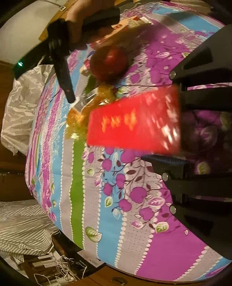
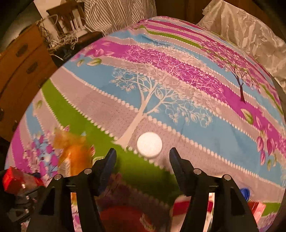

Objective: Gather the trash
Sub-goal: 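Grasp the red cigarette box with the left tool while the right tool grasps a white bottle cap, then carry the red box and white cap to the bucket and release both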

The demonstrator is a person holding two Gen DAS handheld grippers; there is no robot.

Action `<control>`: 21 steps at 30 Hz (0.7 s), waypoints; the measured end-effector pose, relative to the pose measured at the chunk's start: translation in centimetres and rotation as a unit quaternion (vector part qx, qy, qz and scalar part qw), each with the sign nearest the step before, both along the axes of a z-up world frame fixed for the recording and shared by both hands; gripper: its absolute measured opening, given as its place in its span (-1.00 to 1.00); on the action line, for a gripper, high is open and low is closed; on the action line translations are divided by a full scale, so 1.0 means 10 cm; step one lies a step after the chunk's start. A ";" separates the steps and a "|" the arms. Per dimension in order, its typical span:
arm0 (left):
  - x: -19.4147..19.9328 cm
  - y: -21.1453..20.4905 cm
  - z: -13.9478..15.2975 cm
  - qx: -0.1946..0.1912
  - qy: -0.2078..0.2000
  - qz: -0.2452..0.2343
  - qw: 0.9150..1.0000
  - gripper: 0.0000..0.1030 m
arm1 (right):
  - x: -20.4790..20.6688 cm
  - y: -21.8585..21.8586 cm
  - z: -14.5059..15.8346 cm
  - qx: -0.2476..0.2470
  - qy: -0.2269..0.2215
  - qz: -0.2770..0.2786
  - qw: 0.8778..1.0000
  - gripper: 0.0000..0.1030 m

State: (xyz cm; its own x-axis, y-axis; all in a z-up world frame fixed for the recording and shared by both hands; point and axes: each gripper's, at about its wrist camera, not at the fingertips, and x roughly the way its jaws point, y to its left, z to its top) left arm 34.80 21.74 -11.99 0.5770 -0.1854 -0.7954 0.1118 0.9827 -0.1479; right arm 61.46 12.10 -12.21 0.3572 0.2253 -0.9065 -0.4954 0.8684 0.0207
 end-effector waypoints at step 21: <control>-0.44 -0.24 0.58 -0.040 -0.074 0.034 0.996 -0.60 | -1.34 -0.61 0.75 0.071 -0.159 -0.025 0.984 -0.21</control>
State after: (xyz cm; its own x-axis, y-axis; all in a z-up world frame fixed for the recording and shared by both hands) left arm 30.37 19.29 -6.19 0.7005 -0.2004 -0.6849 0.0708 0.9746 -0.2127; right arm 48.11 6.02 -4.66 0.6325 0.3168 -0.7068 -0.4524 0.8918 -0.0051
